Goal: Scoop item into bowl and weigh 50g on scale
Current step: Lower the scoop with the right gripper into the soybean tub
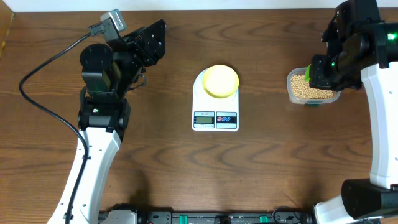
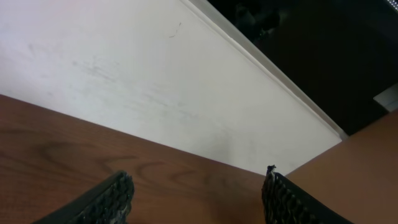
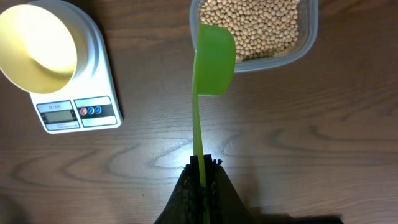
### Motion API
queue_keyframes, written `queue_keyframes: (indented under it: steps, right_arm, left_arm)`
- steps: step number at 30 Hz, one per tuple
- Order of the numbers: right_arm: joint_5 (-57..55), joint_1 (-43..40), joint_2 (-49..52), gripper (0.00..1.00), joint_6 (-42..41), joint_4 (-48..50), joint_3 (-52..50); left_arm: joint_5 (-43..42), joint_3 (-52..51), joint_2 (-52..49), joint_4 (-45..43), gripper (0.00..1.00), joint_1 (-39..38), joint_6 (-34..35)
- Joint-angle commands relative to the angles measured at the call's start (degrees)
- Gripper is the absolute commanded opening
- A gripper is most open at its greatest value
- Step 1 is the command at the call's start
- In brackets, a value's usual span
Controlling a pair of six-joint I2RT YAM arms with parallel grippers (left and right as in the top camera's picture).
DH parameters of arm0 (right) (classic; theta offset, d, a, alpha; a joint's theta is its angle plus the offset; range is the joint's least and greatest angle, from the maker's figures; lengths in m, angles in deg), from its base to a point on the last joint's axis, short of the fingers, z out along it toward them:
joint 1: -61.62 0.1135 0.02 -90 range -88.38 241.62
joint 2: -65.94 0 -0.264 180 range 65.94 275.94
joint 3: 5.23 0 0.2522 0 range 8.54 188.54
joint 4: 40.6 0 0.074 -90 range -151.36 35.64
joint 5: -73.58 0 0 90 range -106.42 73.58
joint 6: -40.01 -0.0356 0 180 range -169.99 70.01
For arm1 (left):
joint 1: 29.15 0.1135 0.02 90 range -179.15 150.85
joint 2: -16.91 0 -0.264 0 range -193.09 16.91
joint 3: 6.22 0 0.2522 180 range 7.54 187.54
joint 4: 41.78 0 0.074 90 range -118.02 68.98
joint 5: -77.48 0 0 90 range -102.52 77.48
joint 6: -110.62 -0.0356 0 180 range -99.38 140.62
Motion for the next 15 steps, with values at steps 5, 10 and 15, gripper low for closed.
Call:
queue_keyframes:
  steps: [5, 10, 15]
  right_arm:
    - [-1.40, -0.24, 0.50, 0.01, -0.90, -0.13, -0.48]
    - [-2.12, -0.17, 0.50, 0.01, -2.03, 0.07, -1.49]
    - [-2.64, 0.11, 0.50, 0.01, -2.23, 1.07, -5.11]
  left_arm:
    - [0.81, 0.15, -0.33, -0.04, 0.68, 0.13, -1.40]
    - [0.81, 0.15, -0.33, -0.04, 0.68, 0.13, -1.40]
    - [0.81, 0.15, -0.33, -0.04, 0.68, 0.13, -1.40]
